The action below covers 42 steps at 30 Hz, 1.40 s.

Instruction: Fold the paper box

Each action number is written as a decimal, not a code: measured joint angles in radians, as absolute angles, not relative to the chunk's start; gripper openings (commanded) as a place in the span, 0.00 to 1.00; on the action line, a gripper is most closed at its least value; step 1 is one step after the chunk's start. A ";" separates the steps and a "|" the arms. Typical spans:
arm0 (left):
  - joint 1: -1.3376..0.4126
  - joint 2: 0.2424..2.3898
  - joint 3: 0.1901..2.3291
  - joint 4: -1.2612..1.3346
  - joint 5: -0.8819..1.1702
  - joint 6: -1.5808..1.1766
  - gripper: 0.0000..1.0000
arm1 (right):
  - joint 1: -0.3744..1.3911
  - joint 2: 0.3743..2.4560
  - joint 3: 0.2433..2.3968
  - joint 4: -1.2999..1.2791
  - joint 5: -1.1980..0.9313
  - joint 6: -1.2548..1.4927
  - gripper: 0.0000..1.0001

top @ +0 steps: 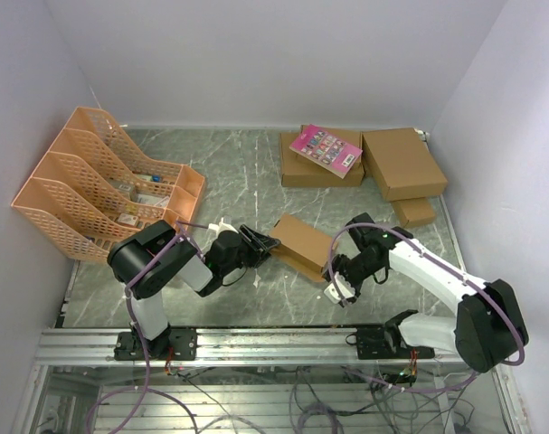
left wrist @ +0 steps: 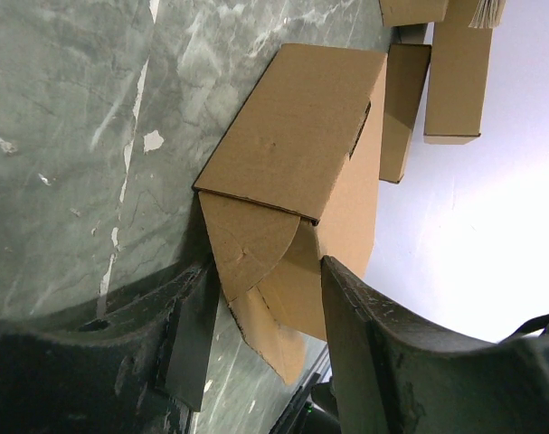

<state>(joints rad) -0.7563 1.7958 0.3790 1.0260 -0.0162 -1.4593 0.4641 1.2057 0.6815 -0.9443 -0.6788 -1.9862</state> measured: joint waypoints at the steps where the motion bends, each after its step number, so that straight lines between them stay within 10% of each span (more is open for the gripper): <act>1: -0.756 1.796 0.379 1.026 -0.016 -1.459 0.58 | 0.472 1.211 0.678 -0.925 -0.669 -1.977 0.44; 30: -0.753 1.817 0.395 1.035 -0.005 -1.459 0.57 | 0.602 1.273 0.634 -0.730 -0.507 -1.825 0.00; 42: -0.749 1.827 0.399 1.044 0.006 -1.456 0.57 | 0.640 1.293 0.717 -0.744 -0.464 -1.778 0.00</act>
<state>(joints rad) -0.7486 1.8271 0.3992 1.0439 0.0055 -1.4555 0.6395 1.2926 0.7166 -0.7437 -0.4637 -1.7779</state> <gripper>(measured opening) 0.580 0.005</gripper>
